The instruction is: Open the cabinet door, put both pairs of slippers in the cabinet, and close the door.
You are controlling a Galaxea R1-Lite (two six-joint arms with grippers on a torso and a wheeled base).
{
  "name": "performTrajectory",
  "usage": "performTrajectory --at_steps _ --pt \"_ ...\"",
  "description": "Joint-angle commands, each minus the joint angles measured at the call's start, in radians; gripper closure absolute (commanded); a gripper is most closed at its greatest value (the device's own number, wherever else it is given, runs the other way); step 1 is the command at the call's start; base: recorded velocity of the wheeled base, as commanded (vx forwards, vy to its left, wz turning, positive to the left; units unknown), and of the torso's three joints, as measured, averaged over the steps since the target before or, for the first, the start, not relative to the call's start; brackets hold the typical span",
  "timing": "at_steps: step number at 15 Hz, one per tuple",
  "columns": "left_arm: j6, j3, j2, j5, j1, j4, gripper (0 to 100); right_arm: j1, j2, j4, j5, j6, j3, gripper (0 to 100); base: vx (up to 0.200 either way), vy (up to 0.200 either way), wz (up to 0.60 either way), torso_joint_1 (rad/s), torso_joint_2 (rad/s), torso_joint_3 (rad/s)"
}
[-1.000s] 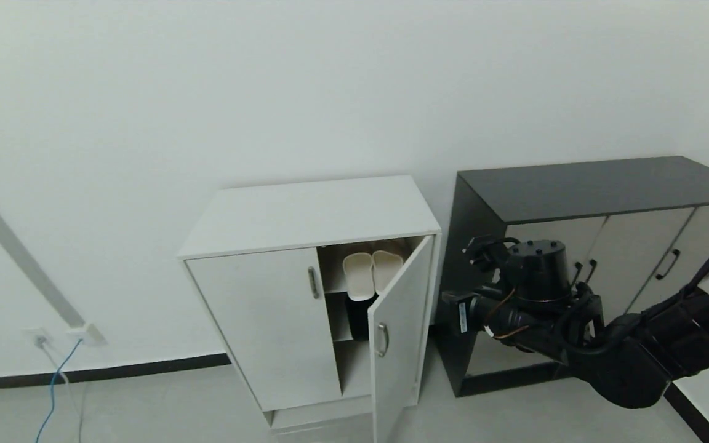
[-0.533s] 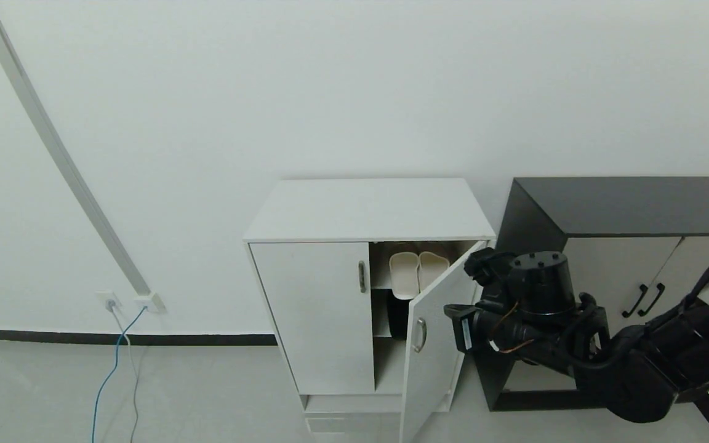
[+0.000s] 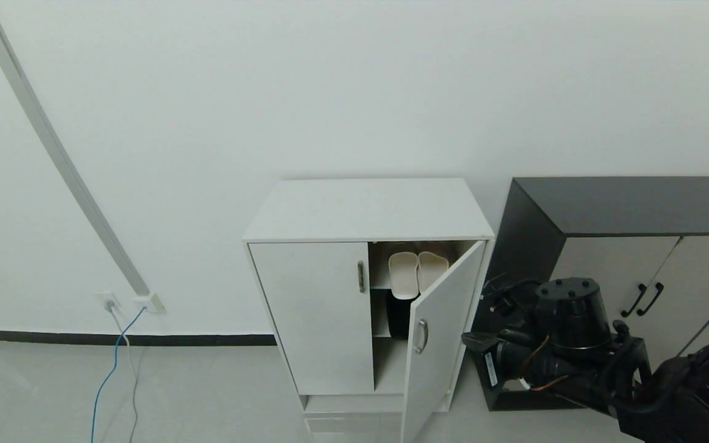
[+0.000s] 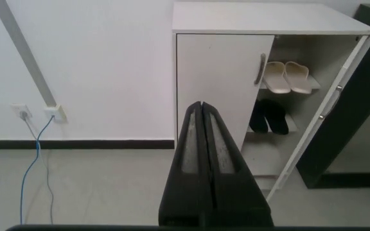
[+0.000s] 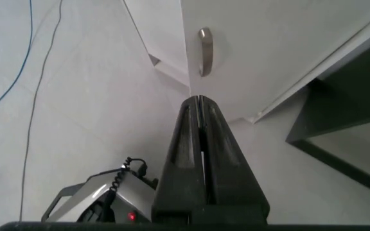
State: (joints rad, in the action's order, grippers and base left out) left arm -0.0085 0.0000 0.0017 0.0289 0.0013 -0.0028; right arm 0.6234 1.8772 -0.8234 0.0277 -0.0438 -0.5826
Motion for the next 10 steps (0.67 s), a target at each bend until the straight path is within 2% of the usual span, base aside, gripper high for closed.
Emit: performTrajectory --at_steps 1,4,10 --pt "-0.001 0.000 0.000 0.000 0.000 0.000 100 0.006 -0.006 -0.005 0.000 0.001 0.023 100 0.200 0.000 0.00 0.002 0.01 0.007" --pt "0.001 0.000 0.000 0.000 0.000 0.000 100 0.009 -0.006 -0.010 -0.003 -0.002 0.059 100 0.200 0.000 0.00 -0.007 -0.01 0.004" --pt "-0.001 0.000 0.000 0.002 0.000 0.000 100 0.009 0.105 -0.135 -0.005 -0.007 0.053 100 0.000 0.000 0.00 0.000 0.00 0.000"
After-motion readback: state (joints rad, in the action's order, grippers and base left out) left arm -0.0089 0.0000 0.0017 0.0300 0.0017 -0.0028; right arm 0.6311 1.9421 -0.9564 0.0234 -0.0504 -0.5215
